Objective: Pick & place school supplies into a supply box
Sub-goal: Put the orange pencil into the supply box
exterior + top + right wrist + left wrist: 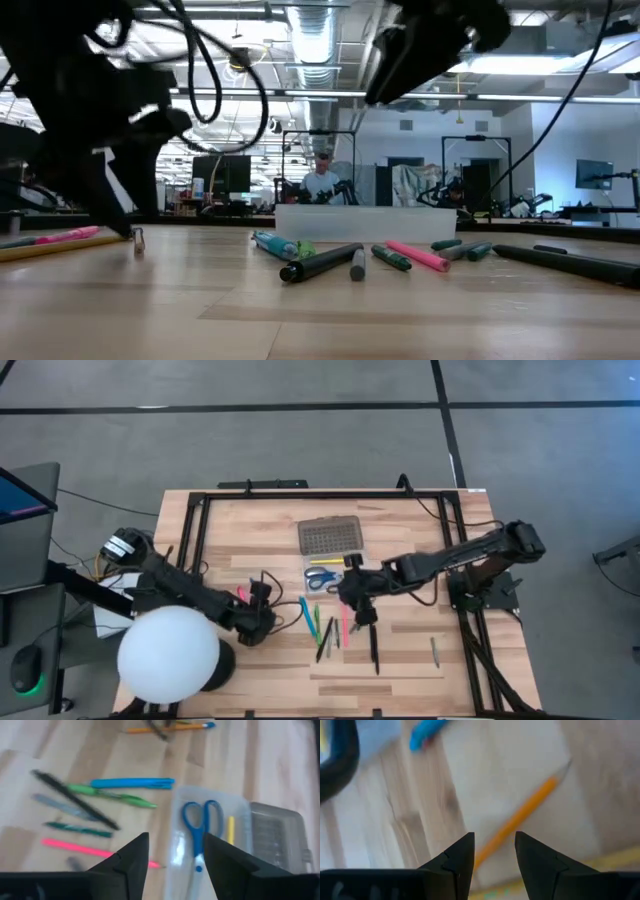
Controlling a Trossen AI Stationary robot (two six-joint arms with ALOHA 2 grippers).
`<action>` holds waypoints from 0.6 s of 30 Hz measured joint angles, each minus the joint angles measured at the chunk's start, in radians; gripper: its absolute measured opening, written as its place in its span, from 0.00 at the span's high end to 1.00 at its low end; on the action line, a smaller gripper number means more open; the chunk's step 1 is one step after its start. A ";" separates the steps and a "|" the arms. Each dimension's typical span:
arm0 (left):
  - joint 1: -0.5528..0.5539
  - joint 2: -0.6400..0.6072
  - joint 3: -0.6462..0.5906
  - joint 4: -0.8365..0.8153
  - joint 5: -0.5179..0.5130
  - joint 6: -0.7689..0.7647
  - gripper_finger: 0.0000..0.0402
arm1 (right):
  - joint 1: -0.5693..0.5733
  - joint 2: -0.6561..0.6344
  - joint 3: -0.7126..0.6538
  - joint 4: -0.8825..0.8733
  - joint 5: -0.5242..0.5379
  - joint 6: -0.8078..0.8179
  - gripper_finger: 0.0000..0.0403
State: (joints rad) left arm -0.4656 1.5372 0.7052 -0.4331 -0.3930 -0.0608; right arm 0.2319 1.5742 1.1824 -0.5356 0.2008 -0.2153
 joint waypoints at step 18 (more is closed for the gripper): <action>0.297 -0.004 0.003 -0.088 0.313 0.233 0.66 | 0.221 -0.012 -0.035 -0.032 0.087 0.171 0.70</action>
State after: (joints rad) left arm -0.1691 1.5330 0.7085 -0.5206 -0.0802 0.1722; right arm 0.4527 1.5620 1.1473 -0.5677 0.2880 -0.0443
